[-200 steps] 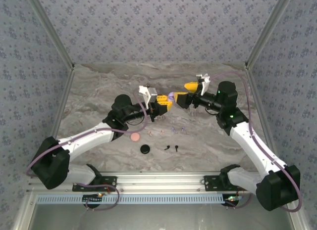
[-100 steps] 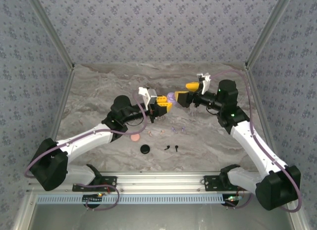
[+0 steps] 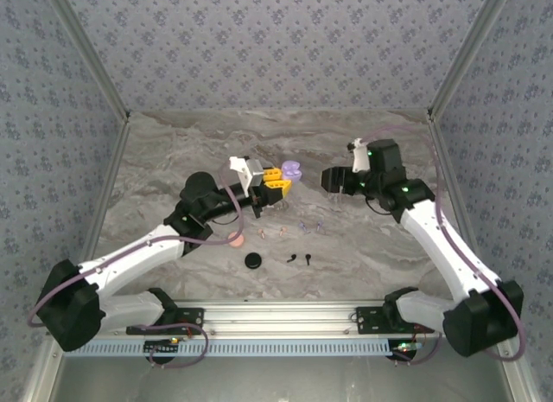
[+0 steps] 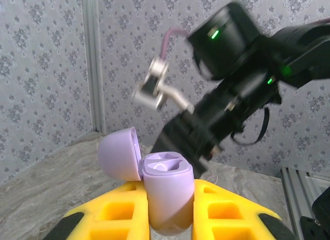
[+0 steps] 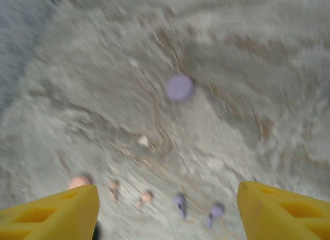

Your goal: Insert the wireless bluetooth earbuds into the charging case

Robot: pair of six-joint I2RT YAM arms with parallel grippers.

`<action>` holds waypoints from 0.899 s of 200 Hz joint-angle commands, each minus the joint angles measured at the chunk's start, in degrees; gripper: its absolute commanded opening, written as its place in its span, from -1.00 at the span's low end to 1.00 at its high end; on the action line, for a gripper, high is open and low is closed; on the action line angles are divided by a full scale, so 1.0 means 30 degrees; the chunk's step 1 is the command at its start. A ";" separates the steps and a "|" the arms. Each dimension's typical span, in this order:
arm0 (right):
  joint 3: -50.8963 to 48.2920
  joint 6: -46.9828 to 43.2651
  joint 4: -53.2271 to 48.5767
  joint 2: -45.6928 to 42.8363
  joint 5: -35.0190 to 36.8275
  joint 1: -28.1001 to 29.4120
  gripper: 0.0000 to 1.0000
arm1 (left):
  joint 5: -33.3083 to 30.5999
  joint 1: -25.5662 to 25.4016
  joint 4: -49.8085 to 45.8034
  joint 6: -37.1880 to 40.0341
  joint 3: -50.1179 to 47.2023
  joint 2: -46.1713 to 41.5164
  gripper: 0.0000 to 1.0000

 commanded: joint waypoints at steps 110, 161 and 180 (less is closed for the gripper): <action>0.1740 -0.0217 -0.3561 1.0218 0.2333 0.2533 -0.06 | -0.0644 -0.0161 -0.0471 0.0591 -0.0577 -0.1387 -1.00; 0.2090 -0.0192 -0.3520 1.1392 0.2855 0.2672 -0.12 | -0.0939 -0.0161 -0.0511 0.0607 -0.0759 -0.1571 -1.00; 0.2235 -0.0199 -0.3571 1.1852 0.2833 0.2734 -0.15 | -0.0967 -0.0158 -0.0547 0.0629 -0.0756 -0.1593 -1.00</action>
